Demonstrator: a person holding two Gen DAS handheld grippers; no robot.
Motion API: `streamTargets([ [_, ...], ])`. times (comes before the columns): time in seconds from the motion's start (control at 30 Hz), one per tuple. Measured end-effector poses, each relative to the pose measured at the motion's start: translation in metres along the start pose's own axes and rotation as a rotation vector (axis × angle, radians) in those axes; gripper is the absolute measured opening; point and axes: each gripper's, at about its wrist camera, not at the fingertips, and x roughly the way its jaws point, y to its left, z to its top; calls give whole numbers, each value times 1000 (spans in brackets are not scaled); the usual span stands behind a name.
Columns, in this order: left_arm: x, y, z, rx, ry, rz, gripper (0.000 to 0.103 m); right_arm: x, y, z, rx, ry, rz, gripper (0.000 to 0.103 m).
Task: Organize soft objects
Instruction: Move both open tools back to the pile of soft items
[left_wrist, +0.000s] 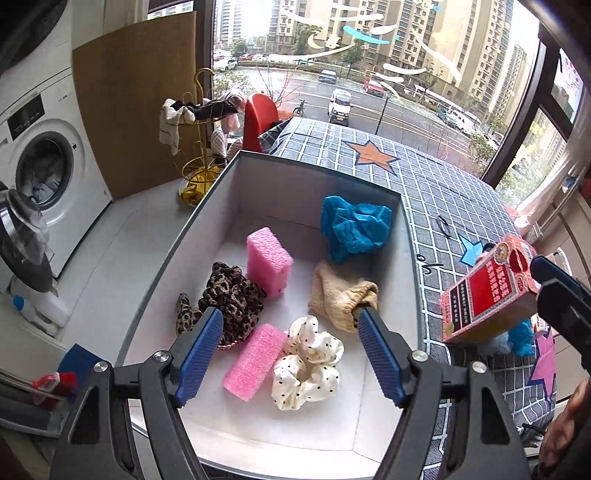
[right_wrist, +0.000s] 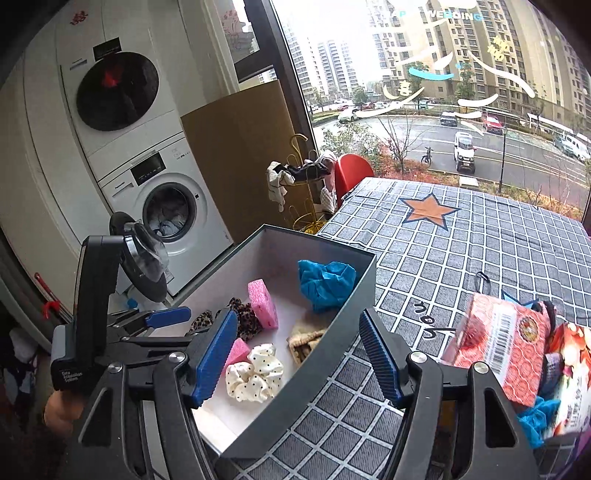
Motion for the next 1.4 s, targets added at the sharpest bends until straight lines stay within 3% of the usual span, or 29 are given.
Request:
streamTargets([
  [0.1, -15, -30, -14, 89, -27, -46, 79, -39, -11, -33, -38, -24, -51, 70],
  [0.27, -27, -91, -37, 246, -16, -180, 79, -84, -57, -84, -59, -38, -259, 70],
  [0.4, -18, -141, -54, 347, 25, -244, 79, -89, -106, -103, 3, -8, -347, 70],
  [0.53, -2, -171, -66, 365, 96, -268, 79, -71, -135, -105, -99, 60, -372, 70],
  [0.63, 6, -180, -71, 367, 127, -257, 79, -59, -152, -102, -167, 98, -340, 70],
  [0.8, 12, -189, -74, 372, 154, -237, 79, -33, -177, -96, -134, 173, -261, 69],
  [0.9, 14, -195, -73, 385, 158, -228, 79, -15, -189, -102, -93, 240, -258, 45],
  [0.97, 15, -201, -72, 397, 157, -225, 79, -14, -193, -107, -67, 241, -226, 27],
  [1.03, 17, -208, -70, 410, 159, -223, 79, -20, -193, -113, -42, 232, -215, 22],
  [1.27, 26, -253, -76, 507, 166, -265, 79, -87, -186, -135, 35, 106, -229, 15],
  [1.4, 38, -284, -83, 568, 184, -285, 79, -98, -191, -146, 44, 126, -216, 15],
])
